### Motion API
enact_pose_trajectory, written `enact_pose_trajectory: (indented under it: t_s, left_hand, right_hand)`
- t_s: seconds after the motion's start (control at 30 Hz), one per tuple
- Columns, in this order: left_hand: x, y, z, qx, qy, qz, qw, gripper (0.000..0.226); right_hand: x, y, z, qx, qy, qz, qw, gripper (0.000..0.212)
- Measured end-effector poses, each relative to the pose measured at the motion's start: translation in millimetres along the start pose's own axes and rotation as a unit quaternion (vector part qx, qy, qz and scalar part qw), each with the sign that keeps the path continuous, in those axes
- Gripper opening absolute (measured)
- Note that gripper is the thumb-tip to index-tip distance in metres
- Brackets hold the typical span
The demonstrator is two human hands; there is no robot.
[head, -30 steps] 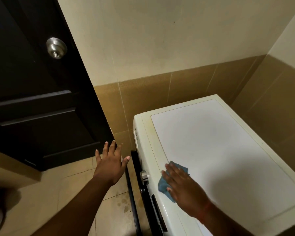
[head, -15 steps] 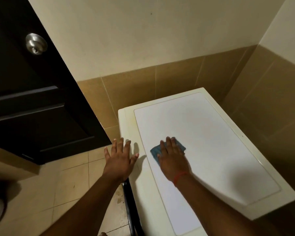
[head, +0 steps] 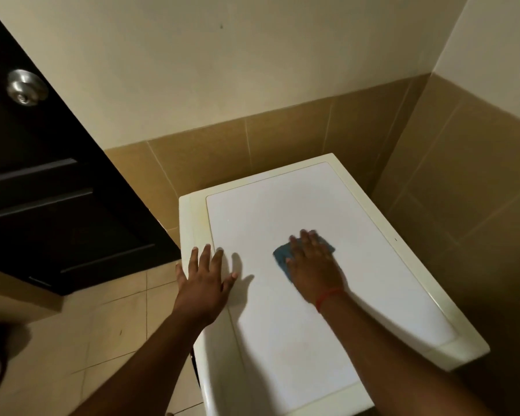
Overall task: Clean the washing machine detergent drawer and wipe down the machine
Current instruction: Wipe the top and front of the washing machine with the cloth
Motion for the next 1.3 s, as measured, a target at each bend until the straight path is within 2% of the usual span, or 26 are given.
enact_pose_trajectory:
  t_s: [0.03, 0.07, 0.1, 0.2, 0.23, 0.27, 0.37, 0.4, 0.43, 0.5, 0.53, 0.57, 0.63, 0.67, 0.7, 0.8, 0.87, 0.93, 0.97, 1.03, 1.13, 1.17, 1.23, 1.27, 1.3]
  left_hand:
    - [1.6, 7.7, -1.2, 0.005, 0.002, 0.001, 1.000, 0.070]
    - [3.5, 13.9, -1.9, 0.007, 0.001, 0.000, 1.000, 0.069]
    - [5.8, 18.4, -2.3, 0.008, -0.002, -0.001, 1.000, 0.070]
    - [11.7, 30.2, -4.0, 0.013, -0.007, -0.003, 1.000, 0.071]
    - [12.9, 32.6, -4.7, 0.015, -0.006, -0.004, 1.000, 0.071]
    - [13.2, 34.1, -5.7, 0.016, -0.003, -0.005, 1.000, 0.071]
    - [14.0, 35.6, -7.5, 0.011, 0.001, -0.017, 1.000, 0.070]
    - [14.5, 35.4, -7.3, 0.008, 0.000, -0.021, 1.000, 0.070]
    - [14.9, 34.8, -6.6, 0.006, -0.001, -0.025, 1.000, 0.070]
    - [16.1, 35.4, -4.9, 0.007, -0.001, -0.026, 1.000, 0.070]
    - [16.6, 36.2, -4.1, 0.010, 0.002, -0.023, 1.000, 0.071]
    - [16.5, 36.8, -3.5, 0.011, 0.006, -0.021, 1.000, 0.071]
    - [16.8, 38.0, -2.2, 0.009, 0.007, -0.026, 1.000, 0.074]
    - [17.0, 38.7, -1.6, 0.008, 0.004, -0.030, 0.999, 0.075]
    - [17.3, 39.7, -0.8, 0.008, 0.002, -0.034, 0.999, 0.077]
    - [16.8, 41.9, 0.4, 0.020, 0.005, -0.044, 0.999, 0.080]
    - [16.1, 41.7, 0.3, 0.022, 0.011, -0.049, 0.999, 0.082]
    - [17.7, 41.4, 2.3, 0.017, 0.008, -0.049, 0.999, 0.080]
    - [18.2, 41.6, 4.2, 0.017, 0.008, -0.050, 0.999, 0.080]
    - [19.6, 41.6, 7.8, 0.016, 0.004, -0.045, 0.999, 0.080]
    - [19.1, 39.9, 10.4, 0.017, 0.001, -0.040, 0.999, 0.083]
    - [17.8, 39.0, 10.2, 0.016, 0.001, -0.043, 0.999, 0.082]
    - [15.4, 34.6, 11.0, 0.006, -0.004, -0.051, 0.999, 0.075]
    - [14.7, 33.0, 11.4, 0.001, -0.003, -0.049, 0.999, 0.072]
    - [12.9, 31.2, 12.6, -0.003, 0.000, -0.045, 0.999, 0.071]
  right_hand:
    - [-1.6, 11.1, -1.4, 0.075, 0.006, -0.009, 0.997, 0.063]
    - [-2.0, 11.2, -2.0, 0.113, 0.009, -0.020, 0.993, 0.064]
    - [-1.1, 3.0, -3.2, 0.101, 0.011, -0.037, 0.994, 0.064]
    - [6.2, -6.1, 3.7, -0.079, -0.002, -0.019, 0.997, 0.058]
    - [4.6, 10.0, 3.3, -0.100, 0.010, -0.001, 0.995, 0.057]
    - [1.5, 29.9, 1.2, -0.079, 0.019, 0.009, 0.997, 0.059]
    - [-1.4, 77.0, 3.5, 0.113, 0.027, -0.014, 0.993, 0.064]
    - [-2.2, 74.6, 5.5, 0.118, 0.023, -0.019, 0.993, 0.063]
    - [-1.4, 70.1, 7.1, 0.081, 0.012, -0.021, 0.996, 0.062]
    - [0.5, 75.0, 14.8, -0.047, 0.010, 0.008, 0.999, 0.059]
    - [-3.2, 88.4, 17.6, -0.065, 0.016, 0.010, 0.998, 0.058]
    - [-6.1, 105.7, 18.5, -0.034, 0.030, -0.004, 0.999, 0.058]
    - [-10.7, 133.7, 23.8, 0.099, 0.036, -0.017, 0.994, 0.062]
    - [-9.3, 135.8, 26.0, 0.136, 0.026, -0.009, 0.990, 0.064]
    - [-6.1, 132.7, 25.6, 0.137, 0.012, -0.006, 0.990, 0.065]
    - [-4.5, 140.2, 22.9, 0.067, -0.002, 0.003, 0.998, 0.065]
    - [-13.0, 168.2, 20.1, 0.115, 0.027, -0.013, 0.993, 0.060]
    - [-15.5, 183.4, 19.4, 0.208, 0.016, -0.039, 0.977, 0.056]
    - [-13.7, 180.0, 18.0, 0.219, 0.016, -0.041, 0.975, 0.056]
    - [-8.8, 163.0, 15.6, 0.162, 0.020, -0.032, 0.986, 0.059]
    - [-3.7, 157.8, 22.3, 0.026, 0.015, -0.005, 1.000, 0.067]
    - [-4.9, 163.2, 21.7, 0.037, 0.020, -0.004, 0.999, 0.068]
    - [-12.3, 160.2, 18.7, 0.130, 0.016, -0.022, 0.991, 0.070]
    - [-15.4, 146.8, 16.0, 0.145, 0.019, -0.026, 0.989, 0.070]
    - [-17.4, 123.5, 13.1, 0.114, 0.027, -0.017, 0.993, 0.068]
Point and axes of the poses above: each hand's wrist, its own z-axis away from the middle knuckle, its own x-axis out of the palm, y = z × x, the point moved 4 cm from there along -z, towards the middle knuckle, and after that the axes turned 6 degrees about -x, right-handed, at the moved point
